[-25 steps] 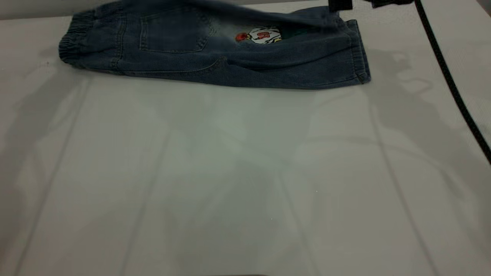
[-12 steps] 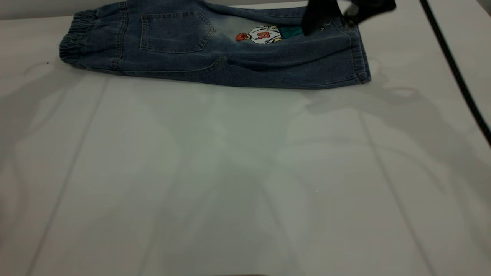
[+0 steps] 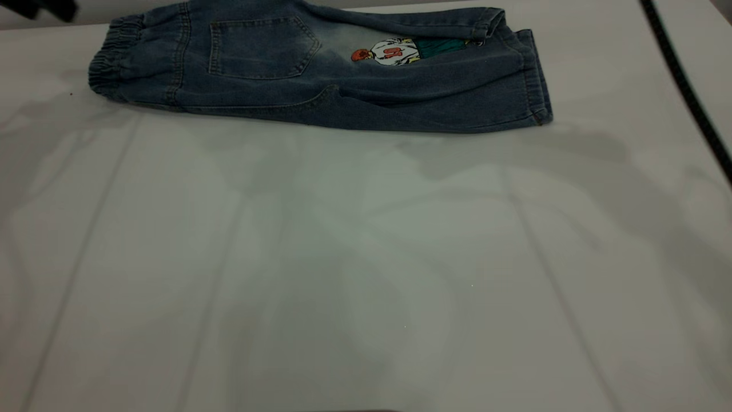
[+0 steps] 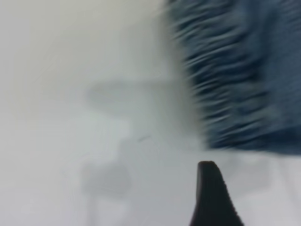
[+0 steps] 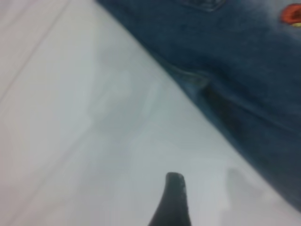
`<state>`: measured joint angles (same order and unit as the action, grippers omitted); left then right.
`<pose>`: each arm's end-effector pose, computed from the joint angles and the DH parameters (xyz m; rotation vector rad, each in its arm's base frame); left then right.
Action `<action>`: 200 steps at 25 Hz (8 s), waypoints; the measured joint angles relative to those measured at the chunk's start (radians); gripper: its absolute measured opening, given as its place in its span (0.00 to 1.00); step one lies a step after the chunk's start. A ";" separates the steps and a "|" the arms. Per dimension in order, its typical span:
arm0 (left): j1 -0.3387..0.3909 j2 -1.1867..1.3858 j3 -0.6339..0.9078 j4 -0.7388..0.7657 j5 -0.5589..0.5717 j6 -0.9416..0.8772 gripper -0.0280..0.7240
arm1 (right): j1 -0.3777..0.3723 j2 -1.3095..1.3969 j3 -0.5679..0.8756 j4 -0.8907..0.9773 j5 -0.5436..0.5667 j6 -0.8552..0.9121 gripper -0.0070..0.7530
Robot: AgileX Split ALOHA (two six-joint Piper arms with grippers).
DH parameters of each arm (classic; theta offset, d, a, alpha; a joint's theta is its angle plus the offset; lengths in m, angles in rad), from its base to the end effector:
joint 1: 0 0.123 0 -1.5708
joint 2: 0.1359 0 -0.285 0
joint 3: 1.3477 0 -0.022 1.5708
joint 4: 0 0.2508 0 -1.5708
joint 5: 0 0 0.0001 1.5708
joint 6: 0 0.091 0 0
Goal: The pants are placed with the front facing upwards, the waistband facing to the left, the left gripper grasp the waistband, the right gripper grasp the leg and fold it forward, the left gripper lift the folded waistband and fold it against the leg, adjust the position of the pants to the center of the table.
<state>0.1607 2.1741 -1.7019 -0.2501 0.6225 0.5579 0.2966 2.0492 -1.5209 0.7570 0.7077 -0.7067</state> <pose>0.4777 0.0641 0.1844 0.2996 2.5299 0.0139 0.4132 0.1688 0.2003 -0.6542 2.4622 0.6749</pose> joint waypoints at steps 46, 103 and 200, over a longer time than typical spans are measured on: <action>-0.038 0.381 -0.260 -0.263 -0.102 -0.065 0.56 | 0.153 0.000 -0.002 -0.003 -0.001 -0.019 0.74; -0.389 0.172 -0.612 -0.235 0.383 -0.065 0.10 | 0.058 0.148 -0.072 0.205 0.089 -0.147 0.69; -0.676 0.267 -0.789 0.268 0.549 -0.394 0.82 | -0.116 -0.462 -0.071 -0.218 0.341 0.305 0.69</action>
<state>-0.5156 2.4409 -2.4913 0.0179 1.1718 0.1640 0.1805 1.5871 -1.5923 0.5392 1.0487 -0.4021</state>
